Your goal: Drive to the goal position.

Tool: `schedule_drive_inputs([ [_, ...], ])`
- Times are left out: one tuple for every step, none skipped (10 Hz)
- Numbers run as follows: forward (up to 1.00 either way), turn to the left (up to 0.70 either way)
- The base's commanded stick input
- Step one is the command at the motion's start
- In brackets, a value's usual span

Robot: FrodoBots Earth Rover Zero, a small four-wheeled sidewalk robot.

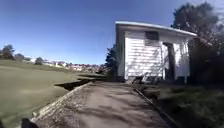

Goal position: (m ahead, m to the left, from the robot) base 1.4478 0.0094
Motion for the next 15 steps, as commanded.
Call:
schedule_drive_inputs([
  [0.50,0.00],
  [0.50,0.00],
  [0.50,0.00],
  [0.50,0.00],
  [0.50,0.00],
  [0.50,0.00],
  [0.50,0.00],
  [0.50,0.00],
  [0.50,0.00],
  [0.50,0.00],
  [0.50,0.00],
  [0.50,0.00],
  [0.50,0.00],
  [0.50,0.00],
  [0.50,0.00],
])
